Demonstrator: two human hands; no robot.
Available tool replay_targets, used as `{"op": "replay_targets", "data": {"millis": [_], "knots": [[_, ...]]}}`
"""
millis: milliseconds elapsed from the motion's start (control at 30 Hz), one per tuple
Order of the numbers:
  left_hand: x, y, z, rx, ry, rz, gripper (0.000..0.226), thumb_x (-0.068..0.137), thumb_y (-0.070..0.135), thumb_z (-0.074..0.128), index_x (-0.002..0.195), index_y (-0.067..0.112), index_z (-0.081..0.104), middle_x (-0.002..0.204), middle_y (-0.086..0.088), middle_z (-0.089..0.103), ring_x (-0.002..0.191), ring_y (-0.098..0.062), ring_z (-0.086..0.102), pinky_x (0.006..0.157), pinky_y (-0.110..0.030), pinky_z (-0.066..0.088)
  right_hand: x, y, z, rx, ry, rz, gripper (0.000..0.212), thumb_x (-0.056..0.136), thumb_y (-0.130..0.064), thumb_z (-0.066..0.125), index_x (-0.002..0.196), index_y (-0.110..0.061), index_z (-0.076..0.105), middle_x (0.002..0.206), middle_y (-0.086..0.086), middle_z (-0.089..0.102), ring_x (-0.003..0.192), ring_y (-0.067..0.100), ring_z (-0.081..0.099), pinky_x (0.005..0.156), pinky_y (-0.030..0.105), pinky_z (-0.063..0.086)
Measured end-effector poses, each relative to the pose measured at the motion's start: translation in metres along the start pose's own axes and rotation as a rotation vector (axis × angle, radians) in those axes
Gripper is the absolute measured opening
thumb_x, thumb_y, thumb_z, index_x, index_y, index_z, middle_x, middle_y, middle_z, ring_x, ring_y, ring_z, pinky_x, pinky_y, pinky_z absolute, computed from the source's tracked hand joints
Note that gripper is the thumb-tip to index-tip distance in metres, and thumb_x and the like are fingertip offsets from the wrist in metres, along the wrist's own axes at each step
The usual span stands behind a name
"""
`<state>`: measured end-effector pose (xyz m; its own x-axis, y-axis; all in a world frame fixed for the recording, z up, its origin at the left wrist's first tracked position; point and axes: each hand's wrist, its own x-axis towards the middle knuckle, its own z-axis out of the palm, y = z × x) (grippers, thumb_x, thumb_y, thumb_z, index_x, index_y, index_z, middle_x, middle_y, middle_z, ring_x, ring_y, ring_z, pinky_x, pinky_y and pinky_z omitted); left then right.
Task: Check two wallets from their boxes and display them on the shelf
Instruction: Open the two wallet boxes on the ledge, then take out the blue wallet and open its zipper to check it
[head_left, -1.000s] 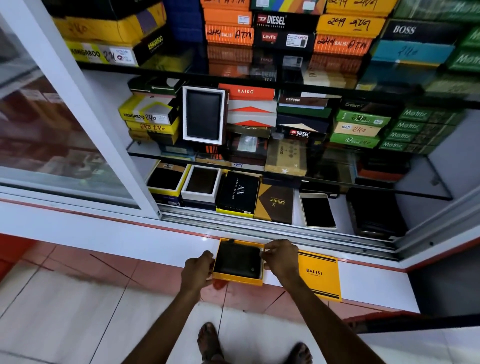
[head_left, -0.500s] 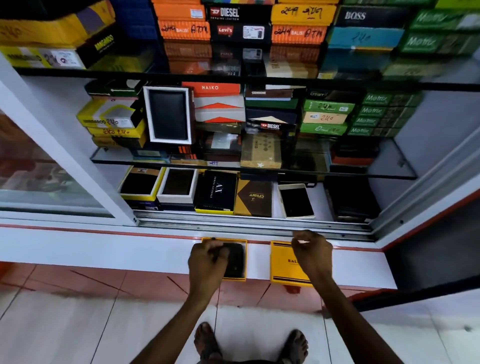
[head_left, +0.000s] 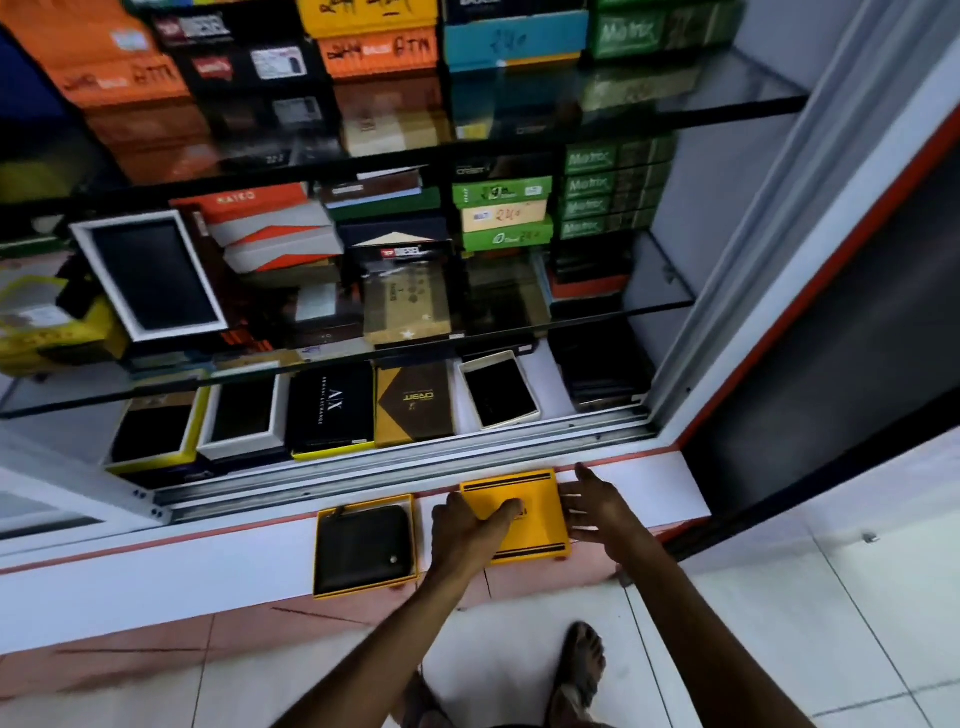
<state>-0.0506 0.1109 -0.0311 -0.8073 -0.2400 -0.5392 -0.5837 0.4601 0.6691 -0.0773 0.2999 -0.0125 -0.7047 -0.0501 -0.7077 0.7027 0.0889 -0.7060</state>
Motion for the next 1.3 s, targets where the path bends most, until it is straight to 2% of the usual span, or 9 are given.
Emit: {"op": "replay_targets", "data": {"millis": [167, 300, 367, 467, 633, 900, 1067, 1167, 1300], "knots": [[-0.026, 0.036, 0.009, 0.087, 0.046, -0.116, 0.144, 0.019, 0.099, 0.053, 0.137, 0.017, 0.041, 0.138, -0.008, 0.05, 0.129, -0.033, 0.046, 0.103, -0.044, 0.042, 0.002, -0.001, -0.018, 0.064, -0.087, 0.012, 0.055, 0.099, -0.055, 0.031, 0.092, -0.017, 0.07, 0.09, 0.007, 0.072, 0.083, 0.02, 0.068, 0.066, 0.03, 0.051], [-0.038, 0.051, 0.018, 0.128, 0.107, -0.224, 0.144, 0.026, 0.086, 0.071, 0.141, 0.01, 0.03, 0.139, -0.014, 0.042, 0.131, -0.036, 0.042, 0.104, -0.048, 0.04, -0.001, -0.004, -0.023, 0.07, -0.11, 0.001, 0.051, 0.1, -0.05, 0.036, 0.09, -0.016, 0.073, 0.083, 0.001, 0.075, 0.082, 0.018, 0.069, 0.067, 0.03, 0.052], [-0.037, 0.048, 0.018, 0.07, 0.092, -0.207, 0.131, 0.03, 0.081, 0.075, 0.136, 0.013, 0.04, 0.133, -0.013, 0.049, 0.126, -0.035, 0.047, 0.101, -0.046, 0.043, -0.002, -0.002, -0.022, 0.074, -0.068, -0.02, 0.034, 0.099, -0.037, 0.047, 0.096, -0.013, 0.072, 0.086, 0.005, 0.075, 0.082, 0.021, 0.07, 0.072, 0.033, 0.055], [-0.039, 0.041, 0.004, -0.225, 0.064, -0.115, 0.076, 0.04, 0.074, 0.073, 0.096, 0.022, 0.071, 0.095, -0.004, 0.073, 0.096, -0.025, 0.066, 0.085, -0.044, 0.055, 0.002, 0.005, -0.022, -0.252, 0.096, -0.165, 0.015, 0.087, -0.017, 0.062, 0.09, -0.017, 0.077, 0.083, 0.007, 0.075, 0.083, 0.027, 0.073, 0.087, 0.041, 0.058], [-0.051, 0.025, -0.036, -0.581, 0.257, -0.064, 0.01, 0.079, 0.029, 0.07, 0.077, 0.023, 0.063, 0.083, 0.001, 0.064, 0.09, -0.029, 0.062, 0.09, -0.057, 0.052, 0.0, -0.002, -0.02, -0.578, 0.28, -0.307, 0.012, 0.081, -0.012, 0.07, 0.08, -0.007, 0.081, 0.083, 0.013, 0.08, 0.08, 0.025, 0.075, 0.083, 0.037, 0.059], [-0.041, -0.016, -0.042, -0.734, 0.13, -0.249, 0.026, 0.089, 0.013, 0.063, 0.114, 0.004, 0.062, 0.107, -0.015, 0.068, 0.104, -0.033, 0.063, 0.071, -0.038, 0.056, -0.02, -0.02, -0.032, -0.547, 0.346, -0.402, 0.006, 0.077, -0.012, 0.076, 0.073, -0.012, 0.081, 0.075, 0.015, 0.078, 0.074, 0.03, 0.075, 0.077, 0.043, 0.061], [-0.029, -0.008, -0.018, -0.634, 0.005, -0.294, 0.015, 0.09, 0.012, 0.058, 0.076, 0.01, 0.064, 0.078, -0.008, 0.062, 0.077, -0.024, 0.056, 0.088, -0.041, 0.045, -0.016, -0.023, -0.011, -0.491, 0.306, -0.355, 0.018, 0.071, -0.003, 0.079, 0.071, -0.021, 0.077, 0.071, 0.013, 0.076, 0.07, 0.031, 0.076, 0.071, 0.047, 0.063], [-0.026, -0.004, -0.012, -0.63, -0.027, -0.312, 0.011, 0.086, 0.025, 0.062, 0.088, 0.015, 0.067, 0.103, -0.012, 0.071, 0.1, -0.03, 0.063, 0.098, -0.048, 0.048, -0.012, -0.018, -0.001, -0.501, 0.278, -0.352, 0.021, 0.073, 0.005, 0.07, 0.076, -0.015, 0.072, 0.077, 0.016, 0.078, 0.066, 0.031, 0.076, 0.066, 0.043, 0.064], [-0.032, 0.004, -0.017, -0.627, -0.072, -0.336, 0.023, 0.088, 0.034, 0.058, 0.096, 0.013, 0.064, 0.099, -0.01, 0.068, 0.096, -0.03, 0.061, 0.079, -0.038, 0.047, -0.005, -0.003, 0.008, -0.779, 0.299, -0.427, 0.016, 0.085, -0.009, 0.069, 0.097, -0.011, 0.079, 0.102, 0.008, 0.079, 0.094, 0.023, 0.074, 0.088, 0.031, 0.058]]}}
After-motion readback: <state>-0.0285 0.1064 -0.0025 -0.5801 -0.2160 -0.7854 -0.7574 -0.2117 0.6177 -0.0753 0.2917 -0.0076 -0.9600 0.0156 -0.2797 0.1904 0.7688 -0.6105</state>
